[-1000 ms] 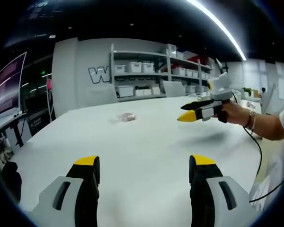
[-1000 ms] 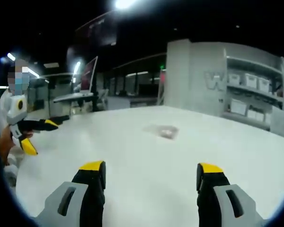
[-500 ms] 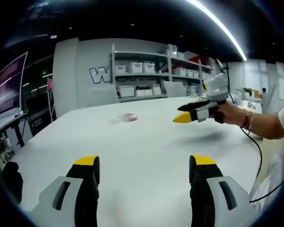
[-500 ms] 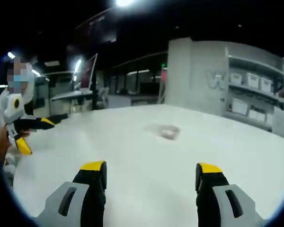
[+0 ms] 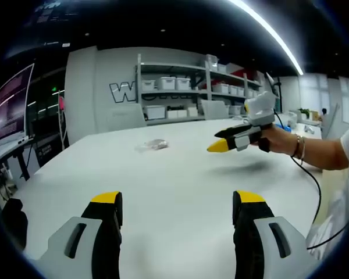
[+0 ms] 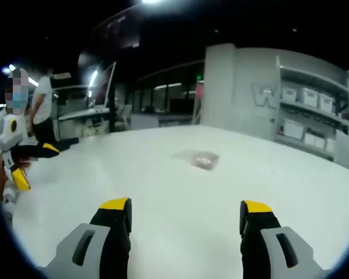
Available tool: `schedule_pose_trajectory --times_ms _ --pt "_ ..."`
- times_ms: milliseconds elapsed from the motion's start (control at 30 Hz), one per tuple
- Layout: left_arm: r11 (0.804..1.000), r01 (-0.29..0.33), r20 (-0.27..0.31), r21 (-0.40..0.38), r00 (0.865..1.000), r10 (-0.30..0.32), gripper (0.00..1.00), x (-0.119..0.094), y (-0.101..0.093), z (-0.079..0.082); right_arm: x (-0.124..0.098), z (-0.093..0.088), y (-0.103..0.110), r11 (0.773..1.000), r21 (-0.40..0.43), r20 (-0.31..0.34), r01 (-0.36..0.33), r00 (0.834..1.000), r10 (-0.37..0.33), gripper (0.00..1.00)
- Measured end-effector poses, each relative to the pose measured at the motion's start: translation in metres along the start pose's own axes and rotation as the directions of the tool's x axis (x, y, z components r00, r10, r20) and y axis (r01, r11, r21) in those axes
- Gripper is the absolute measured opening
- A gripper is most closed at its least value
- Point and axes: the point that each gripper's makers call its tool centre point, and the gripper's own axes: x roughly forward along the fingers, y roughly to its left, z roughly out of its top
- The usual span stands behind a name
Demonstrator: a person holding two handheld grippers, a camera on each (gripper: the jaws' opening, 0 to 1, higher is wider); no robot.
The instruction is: Open the resealable bag by pulling the two sides of the seal apart until the entire bag opening is separated and visibly accessible.
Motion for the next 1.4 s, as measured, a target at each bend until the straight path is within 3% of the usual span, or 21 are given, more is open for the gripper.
schedule_pose_trajectory --times_ms 1400 --pt "1.0 -0.01 -0.001 0.003 1.0 0.01 0.76 -0.002 0.006 0.003 0.026 0.005 0.004 1.0 -0.006 -0.011 -0.004 1.0 0.004 0.72"
